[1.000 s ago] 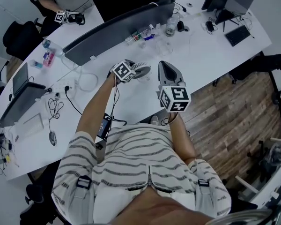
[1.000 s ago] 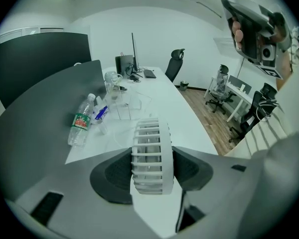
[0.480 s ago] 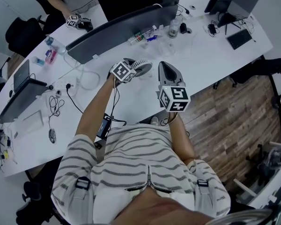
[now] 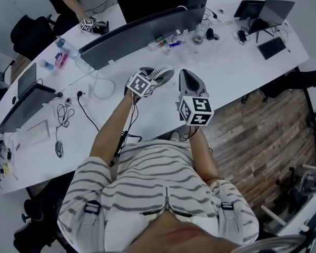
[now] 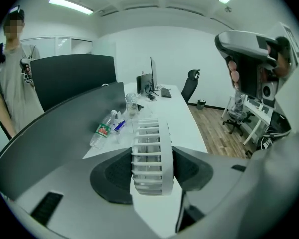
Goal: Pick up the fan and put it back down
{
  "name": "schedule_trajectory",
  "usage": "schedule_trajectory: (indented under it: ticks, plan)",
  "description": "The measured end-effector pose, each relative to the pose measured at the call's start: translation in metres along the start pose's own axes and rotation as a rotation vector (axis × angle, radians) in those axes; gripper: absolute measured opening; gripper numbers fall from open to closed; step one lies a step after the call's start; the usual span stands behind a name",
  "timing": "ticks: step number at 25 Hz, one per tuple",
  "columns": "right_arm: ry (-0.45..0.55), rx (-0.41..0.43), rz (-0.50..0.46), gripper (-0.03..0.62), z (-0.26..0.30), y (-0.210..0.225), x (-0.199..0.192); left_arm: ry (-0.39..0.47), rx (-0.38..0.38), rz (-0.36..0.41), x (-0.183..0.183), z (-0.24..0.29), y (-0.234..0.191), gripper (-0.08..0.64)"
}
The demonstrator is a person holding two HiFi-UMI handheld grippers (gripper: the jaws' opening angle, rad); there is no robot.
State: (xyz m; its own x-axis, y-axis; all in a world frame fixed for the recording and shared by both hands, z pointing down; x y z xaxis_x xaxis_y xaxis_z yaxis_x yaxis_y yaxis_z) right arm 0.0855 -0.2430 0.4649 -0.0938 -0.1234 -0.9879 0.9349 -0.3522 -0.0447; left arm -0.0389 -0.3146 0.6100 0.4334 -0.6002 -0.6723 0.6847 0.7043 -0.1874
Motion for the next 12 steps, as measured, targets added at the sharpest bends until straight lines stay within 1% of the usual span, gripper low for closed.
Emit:
schedule_trajectory:
  ticks: [5, 12]
  plan:
    - [-0.002, 0.006, -0.001, 0.012, 0.0, -0.005, 0.0, 0.051, 0.052, -0.076, 0.006, -0.018, 0.004, 0.23]
    - [-0.002, 0.0, -0.001, 0.012, -0.003, -0.007, 0.0, 0.145, 0.081, -0.129, 0.018, -0.044, 0.019, 0.23]
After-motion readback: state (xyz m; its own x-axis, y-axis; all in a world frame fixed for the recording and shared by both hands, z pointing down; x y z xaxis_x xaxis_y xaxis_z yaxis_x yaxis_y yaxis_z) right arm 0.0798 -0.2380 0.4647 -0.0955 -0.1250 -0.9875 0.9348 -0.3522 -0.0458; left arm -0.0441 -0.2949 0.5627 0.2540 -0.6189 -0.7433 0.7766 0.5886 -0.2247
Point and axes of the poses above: the fingertips, and each gripper's own axes: z forward along the fingers, y to its right, x out of its top, the point moved 4 cm from there along -z, backward along the fingers, and after that the axes turned 14 degrees about -z, right-handed, at the moved point
